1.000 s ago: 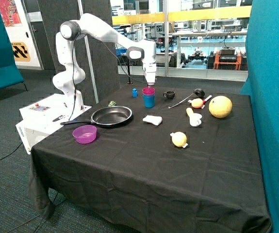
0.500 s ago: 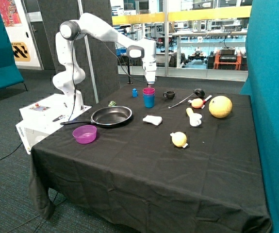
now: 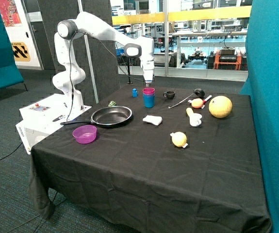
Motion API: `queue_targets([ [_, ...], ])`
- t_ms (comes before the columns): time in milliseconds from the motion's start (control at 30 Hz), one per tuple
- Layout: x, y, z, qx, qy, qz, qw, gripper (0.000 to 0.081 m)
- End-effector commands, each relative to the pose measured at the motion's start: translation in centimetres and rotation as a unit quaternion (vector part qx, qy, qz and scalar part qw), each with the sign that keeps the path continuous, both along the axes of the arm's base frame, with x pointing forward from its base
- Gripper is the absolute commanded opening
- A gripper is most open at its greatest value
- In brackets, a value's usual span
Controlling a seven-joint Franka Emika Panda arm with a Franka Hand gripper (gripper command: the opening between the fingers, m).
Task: Stack the cups
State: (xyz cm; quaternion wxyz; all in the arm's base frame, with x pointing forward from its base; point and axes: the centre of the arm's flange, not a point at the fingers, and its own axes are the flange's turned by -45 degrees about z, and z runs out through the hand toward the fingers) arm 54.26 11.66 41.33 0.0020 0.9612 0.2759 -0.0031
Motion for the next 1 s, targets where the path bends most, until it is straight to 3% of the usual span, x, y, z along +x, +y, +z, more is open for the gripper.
queue_targets([
  [0,-1.1,-2.2,0.8,0.00271,-0.0025,-0.01,0.9999,0.0374],
  [300,-1.8,-3.3,0.9,0.00271,-0.0025,-0.013,0.9999,0.0369],
  [667,-1.0,-4.9,0.5,0.00268,-0.0025,-0.025,0.9997,0.0363],
  [967,-0.5,-4.4,0.5,0.0027,-0.0025,-0.016,0.9999,0.0359],
])
